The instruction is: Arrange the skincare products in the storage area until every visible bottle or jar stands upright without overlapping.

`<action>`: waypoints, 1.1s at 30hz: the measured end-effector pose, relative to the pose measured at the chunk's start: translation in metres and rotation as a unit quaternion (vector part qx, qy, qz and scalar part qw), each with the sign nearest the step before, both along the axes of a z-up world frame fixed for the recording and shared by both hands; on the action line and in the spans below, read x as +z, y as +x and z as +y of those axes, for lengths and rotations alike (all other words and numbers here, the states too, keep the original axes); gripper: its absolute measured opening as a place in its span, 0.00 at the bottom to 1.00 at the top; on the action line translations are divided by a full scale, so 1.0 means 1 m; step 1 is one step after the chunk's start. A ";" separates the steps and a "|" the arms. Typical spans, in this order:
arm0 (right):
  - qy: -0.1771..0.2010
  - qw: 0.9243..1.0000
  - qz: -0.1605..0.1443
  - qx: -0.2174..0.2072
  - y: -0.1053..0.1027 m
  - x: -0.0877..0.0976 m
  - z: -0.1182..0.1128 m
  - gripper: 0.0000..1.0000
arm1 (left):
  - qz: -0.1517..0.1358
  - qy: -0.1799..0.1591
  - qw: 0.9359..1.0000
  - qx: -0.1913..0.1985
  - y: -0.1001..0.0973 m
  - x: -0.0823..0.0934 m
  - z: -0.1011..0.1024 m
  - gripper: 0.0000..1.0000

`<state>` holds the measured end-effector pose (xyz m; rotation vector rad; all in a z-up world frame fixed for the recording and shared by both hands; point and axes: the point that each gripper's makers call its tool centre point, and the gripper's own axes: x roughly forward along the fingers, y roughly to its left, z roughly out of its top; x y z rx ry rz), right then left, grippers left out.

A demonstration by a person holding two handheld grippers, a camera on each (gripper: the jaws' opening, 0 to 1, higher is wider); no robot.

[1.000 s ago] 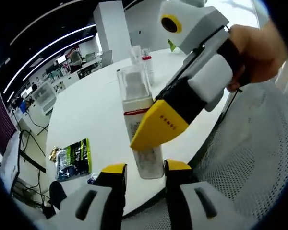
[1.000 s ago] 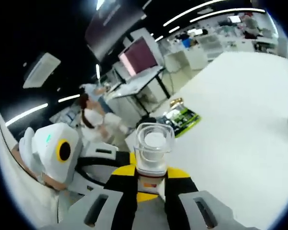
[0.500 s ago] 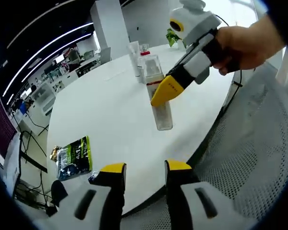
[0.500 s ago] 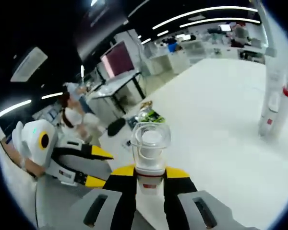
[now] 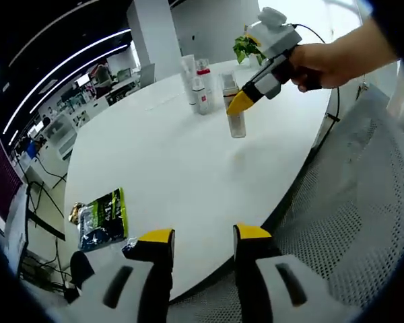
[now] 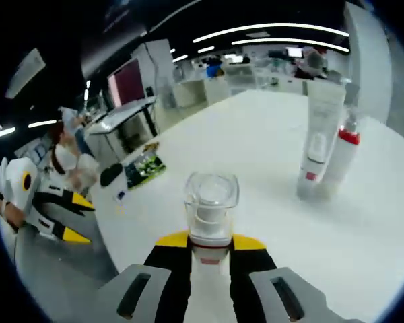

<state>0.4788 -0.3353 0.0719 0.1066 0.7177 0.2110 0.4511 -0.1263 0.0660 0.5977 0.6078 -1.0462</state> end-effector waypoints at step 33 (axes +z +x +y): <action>-0.103 0.987 -0.004 -0.124 0.034 -0.029 -0.118 0.16 | 0.005 0.023 1.000 -0.002 -0.001 -0.007 0.004 0.25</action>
